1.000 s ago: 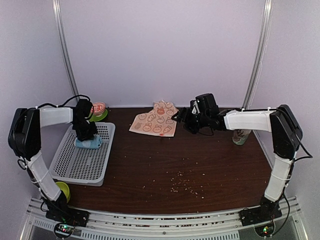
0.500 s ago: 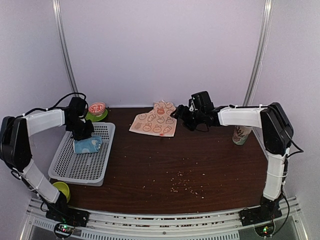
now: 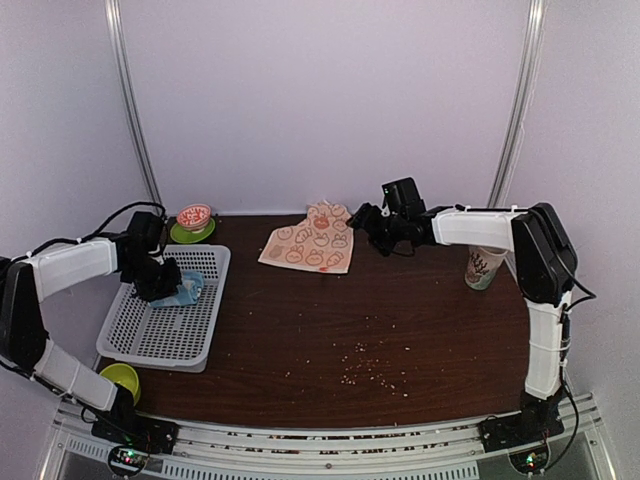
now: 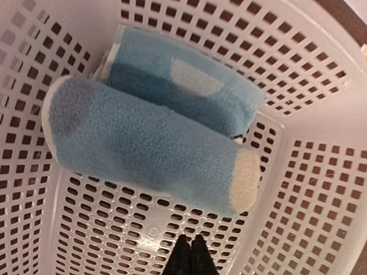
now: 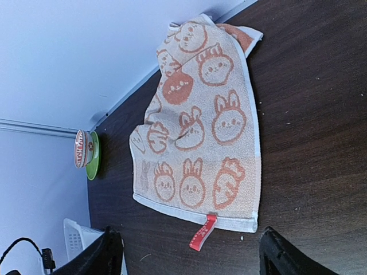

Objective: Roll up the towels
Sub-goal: Adjust the towel in the bin.

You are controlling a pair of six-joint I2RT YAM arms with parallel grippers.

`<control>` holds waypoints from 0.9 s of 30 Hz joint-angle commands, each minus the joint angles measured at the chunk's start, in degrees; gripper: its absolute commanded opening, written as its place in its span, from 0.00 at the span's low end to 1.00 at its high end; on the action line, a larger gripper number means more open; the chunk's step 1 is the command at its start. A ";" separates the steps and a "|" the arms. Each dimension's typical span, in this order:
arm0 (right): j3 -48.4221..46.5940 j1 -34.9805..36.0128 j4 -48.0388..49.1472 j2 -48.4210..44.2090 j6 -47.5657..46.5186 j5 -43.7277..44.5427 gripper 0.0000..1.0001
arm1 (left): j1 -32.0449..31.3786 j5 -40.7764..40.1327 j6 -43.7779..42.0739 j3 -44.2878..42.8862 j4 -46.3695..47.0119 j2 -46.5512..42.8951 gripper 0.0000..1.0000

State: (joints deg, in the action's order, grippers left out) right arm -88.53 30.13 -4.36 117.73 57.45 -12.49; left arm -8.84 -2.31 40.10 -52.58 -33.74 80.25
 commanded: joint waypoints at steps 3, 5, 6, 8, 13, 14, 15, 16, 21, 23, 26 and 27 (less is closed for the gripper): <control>-2.05 0.02 -1.76 1.71 0.43 1.64 0.81 | -0.12 0.42 0.34 0.33 3.47 4.66 0.01; -1.72 0.02 -1.78 1.71 0.55 1.35 0.81 | -0.12 0.03 -0.05 -1.72 4.13 7.59 0.00; -1.48 0.02 -1.77 1.63 0.53 1.19 0.81 | -0.12 -0.43 -0.33 -2.98 4.28 9.24 0.00; -1.03 -0.03 -1.73 1.37 0.55 0.80 0.81 | 0.17 -0.48 -0.83 -5.52 4.02 12.30 0.00; 0.18 0.02 -1.57 0.75 -0.15 0.37 0.81 | 0.72 -1.45 -1.21 -9.42 4.35 15.51 0.00; 0.32 -0.01 -1.52 0.67 -0.23 0.36 0.81 | 0.75 -1.56 -1.23 -10.19 4.23 15.76 0.00; 0.37 0.01 -1.47 0.73 -0.29 0.34 0.81 | 0.75 -1.56 -1.33 -10.99 4.13 16.02 0.00; 0.33 0.02 -1.38 0.86 -0.30 0.29 0.81 | 0.89 -1.79 -1.46 -11.85 3.93 16.30 0.00; -0.10 -0.01 -0.91 1.60 0.37 -0.44 0.81 | 1.19 -2.99 -1.99 -15.52 2.81 18.80 0.00; 0.23 0.06 -0.72 1.47 0.46 -0.72 0.81 | 1.36 -3.81 -2.15 -15.92 2.85 19.12 0.00; 0.67 0.02 -0.72 0.99 0.31 -0.95 0.81 | 1.61 -3.21 -2.00 -15.85 2.03 18.69 0.00; 0.83 0.01 -0.67 0.72 0.17 -1.04 0.81 | 1.55 -2.70 -1.75 -15.15 2.15 17.51 0.00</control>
State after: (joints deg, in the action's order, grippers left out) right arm -88.86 30.13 -5.72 118.41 57.43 -13.04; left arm -7.90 -4.73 38.87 -67.31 -31.57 98.83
